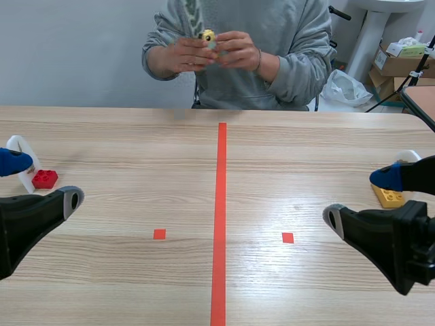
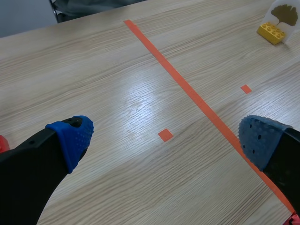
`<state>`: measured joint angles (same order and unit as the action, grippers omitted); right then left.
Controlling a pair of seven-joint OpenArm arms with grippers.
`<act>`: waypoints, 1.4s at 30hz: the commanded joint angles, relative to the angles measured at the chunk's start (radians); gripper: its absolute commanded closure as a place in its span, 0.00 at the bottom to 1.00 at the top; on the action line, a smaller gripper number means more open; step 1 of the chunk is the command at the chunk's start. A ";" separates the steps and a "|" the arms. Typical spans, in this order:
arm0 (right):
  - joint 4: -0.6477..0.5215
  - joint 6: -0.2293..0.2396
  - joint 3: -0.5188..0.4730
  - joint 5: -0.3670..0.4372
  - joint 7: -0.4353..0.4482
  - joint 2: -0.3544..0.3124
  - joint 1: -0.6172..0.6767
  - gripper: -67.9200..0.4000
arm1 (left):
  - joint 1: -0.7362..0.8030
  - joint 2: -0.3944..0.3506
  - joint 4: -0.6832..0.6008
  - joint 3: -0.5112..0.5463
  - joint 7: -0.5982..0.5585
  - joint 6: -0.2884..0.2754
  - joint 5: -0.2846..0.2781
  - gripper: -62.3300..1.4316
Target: Do the leaf sorting experiment
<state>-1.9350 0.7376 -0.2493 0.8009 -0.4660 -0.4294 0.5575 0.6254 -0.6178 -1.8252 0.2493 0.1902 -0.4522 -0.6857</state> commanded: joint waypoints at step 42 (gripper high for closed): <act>-0.005 0.008 -0.005 -0.012 0.072 -0.008 -0.010 0.10 | -0.005 0.008 -0.005 0.002 -0.103 -0.007 -0.006 0.00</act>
<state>-1.9343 0.7376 -0.2493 0.7746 -0.4046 -0.4294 0.5575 0.6228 -0.6178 -1.8248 0.2493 0.1001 -0.4572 -0.6827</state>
